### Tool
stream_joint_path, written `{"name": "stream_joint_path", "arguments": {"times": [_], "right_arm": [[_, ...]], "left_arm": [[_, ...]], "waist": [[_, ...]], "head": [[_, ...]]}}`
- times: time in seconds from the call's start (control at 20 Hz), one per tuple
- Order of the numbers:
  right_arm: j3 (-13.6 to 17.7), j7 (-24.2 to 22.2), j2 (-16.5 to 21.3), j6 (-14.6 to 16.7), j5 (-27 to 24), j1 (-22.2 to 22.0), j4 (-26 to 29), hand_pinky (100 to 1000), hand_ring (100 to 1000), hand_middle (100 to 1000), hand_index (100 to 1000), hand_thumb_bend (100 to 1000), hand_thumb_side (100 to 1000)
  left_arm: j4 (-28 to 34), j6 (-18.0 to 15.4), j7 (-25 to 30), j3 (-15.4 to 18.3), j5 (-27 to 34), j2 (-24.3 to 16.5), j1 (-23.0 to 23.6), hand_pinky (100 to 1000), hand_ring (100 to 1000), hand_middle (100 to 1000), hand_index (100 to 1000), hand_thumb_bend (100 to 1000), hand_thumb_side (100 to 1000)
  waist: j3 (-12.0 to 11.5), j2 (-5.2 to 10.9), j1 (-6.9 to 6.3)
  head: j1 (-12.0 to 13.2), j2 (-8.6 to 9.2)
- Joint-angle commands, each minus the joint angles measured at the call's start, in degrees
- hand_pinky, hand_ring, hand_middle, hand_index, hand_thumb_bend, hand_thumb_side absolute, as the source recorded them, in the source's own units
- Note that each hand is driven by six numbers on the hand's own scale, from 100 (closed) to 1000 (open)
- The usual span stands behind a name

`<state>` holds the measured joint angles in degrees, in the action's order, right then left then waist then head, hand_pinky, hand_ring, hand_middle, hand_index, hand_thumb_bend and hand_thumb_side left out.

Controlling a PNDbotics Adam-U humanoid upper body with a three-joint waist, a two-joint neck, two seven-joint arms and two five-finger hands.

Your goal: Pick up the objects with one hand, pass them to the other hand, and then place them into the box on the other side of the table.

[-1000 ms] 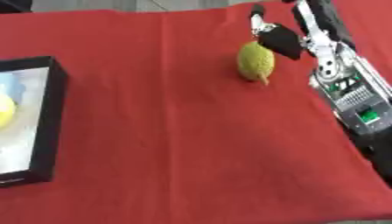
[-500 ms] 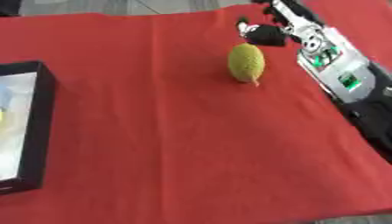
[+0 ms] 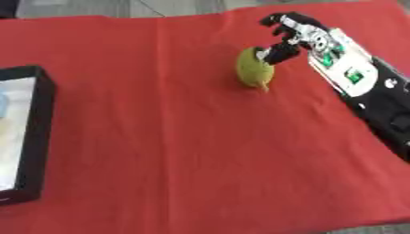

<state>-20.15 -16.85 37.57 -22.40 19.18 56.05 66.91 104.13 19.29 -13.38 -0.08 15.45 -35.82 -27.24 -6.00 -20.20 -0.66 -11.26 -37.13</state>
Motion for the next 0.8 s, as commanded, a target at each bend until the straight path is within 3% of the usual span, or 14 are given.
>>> {"name": "stream_joint_path", "arguments": {"times": [0.05, 0.35, 0.5, 0.8], "right_arm": [[1.8, -2.7, 1.2, 2.5, 1.8, 2.1, -3.5, 863, 898, 936, 933, 237, 168], [5.8, -8.7, 1.9, 5.6, -0.4, 3.9, -5.0, 842, 881, 927, 936, 211, 437], [8.1, -11.9, 2.5, 4.9, -0.7, 4.5, -4.1, 834, 875, 926, 934, 152, 499], [11.0, -17.7, 3.4, 3.8, -1.0, 5.0, -2.1, 833, 875, 927, 936, 166, 489]], "left_arm": [[0.9, 0.4, 0.1, 0.9, 0.1, -1.2, -0.4, 902, 730, 727, 771, 569, 631], [0.7, 1.2, 0.6, 0.9, -0.6, -1.3, -0.1, 902, 729, 723, 769, 562, 620], [0.6, 1.6, 0.9, 0.9, -1.0, -1.3, 0.0, 902, 729, 722, 768, 558, 617], [0.6, 2.2, 1.0, 1.1, -1.5, -1.2, 0.2, 902, 728, 719, 765, 553, 611]], "waist": [[0.1, 1.18, -0.07], [0.4, 1.03, -0.08], [0.6, 0.92, -0.08], [0.7, 0.80, -0.07]], "head": [[0.0, 0.59], [0.1, 0.44], [0.2, 0.35], [0.3, 0.27]]}}
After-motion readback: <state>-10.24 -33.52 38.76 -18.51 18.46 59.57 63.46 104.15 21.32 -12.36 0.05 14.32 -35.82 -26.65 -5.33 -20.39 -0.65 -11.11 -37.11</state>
